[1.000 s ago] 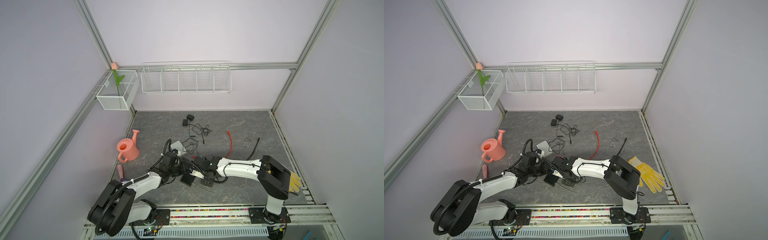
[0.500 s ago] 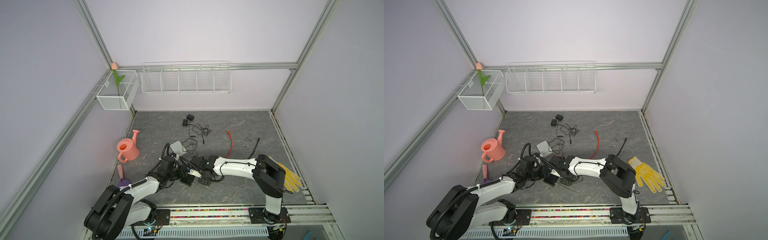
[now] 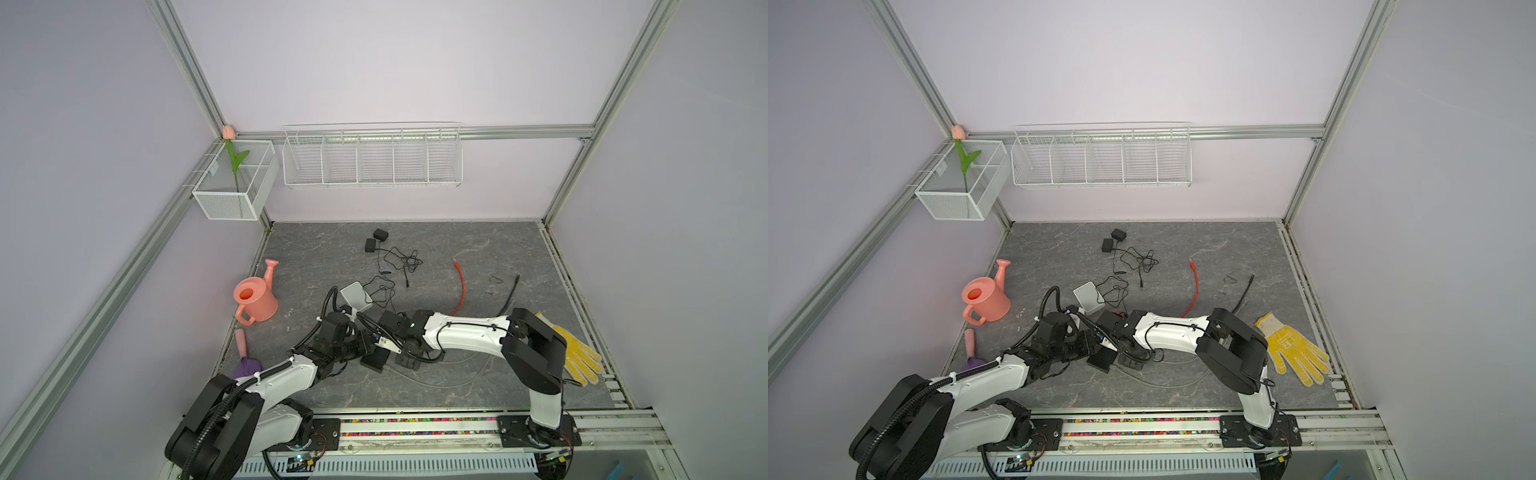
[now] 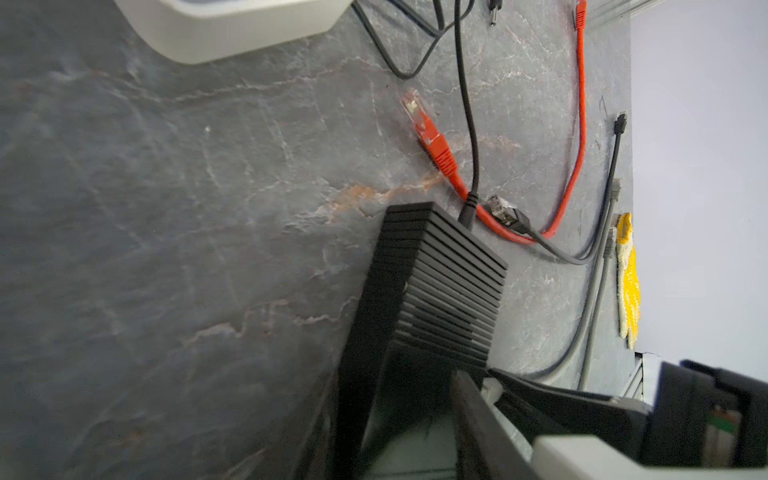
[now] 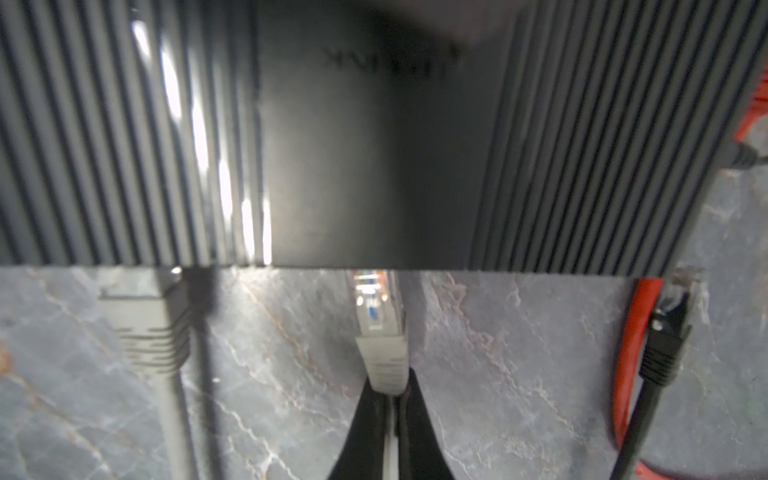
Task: Insert the plug into the switch port
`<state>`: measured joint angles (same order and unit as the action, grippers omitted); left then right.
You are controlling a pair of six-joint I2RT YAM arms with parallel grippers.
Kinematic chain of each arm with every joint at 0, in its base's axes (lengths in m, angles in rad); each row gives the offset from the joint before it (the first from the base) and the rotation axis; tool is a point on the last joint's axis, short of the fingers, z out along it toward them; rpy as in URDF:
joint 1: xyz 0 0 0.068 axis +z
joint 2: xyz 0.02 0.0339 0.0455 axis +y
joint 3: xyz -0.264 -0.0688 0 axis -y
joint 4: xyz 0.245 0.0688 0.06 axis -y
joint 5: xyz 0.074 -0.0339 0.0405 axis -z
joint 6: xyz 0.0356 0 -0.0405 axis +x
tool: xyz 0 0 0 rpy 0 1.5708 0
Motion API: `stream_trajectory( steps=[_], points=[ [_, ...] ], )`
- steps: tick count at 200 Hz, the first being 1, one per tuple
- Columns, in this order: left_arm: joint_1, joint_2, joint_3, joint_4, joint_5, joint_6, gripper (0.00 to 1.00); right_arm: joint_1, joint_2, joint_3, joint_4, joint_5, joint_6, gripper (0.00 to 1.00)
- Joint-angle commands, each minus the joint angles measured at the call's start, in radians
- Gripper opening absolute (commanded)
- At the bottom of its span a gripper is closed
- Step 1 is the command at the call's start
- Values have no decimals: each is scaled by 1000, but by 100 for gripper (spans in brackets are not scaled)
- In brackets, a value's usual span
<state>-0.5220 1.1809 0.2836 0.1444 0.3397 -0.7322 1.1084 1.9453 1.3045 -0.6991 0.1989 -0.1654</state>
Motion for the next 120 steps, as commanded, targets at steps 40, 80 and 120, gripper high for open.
stream_trajectory(
  steps=[40, 80, 120],
  points=[
    [-3, -11, -17, 26, 40, 1, 44, -6, 31, 49, 24, 43, 43, 7],
    [-3, -8, -15, 31, 48, 3, 45, -10, 38, 74, 19, 12, 51, 7],
    [-7, 8, -12, 29, 44, 12, 46, -9, 30, 81, 38, -24, 77, 7]
  ],
)
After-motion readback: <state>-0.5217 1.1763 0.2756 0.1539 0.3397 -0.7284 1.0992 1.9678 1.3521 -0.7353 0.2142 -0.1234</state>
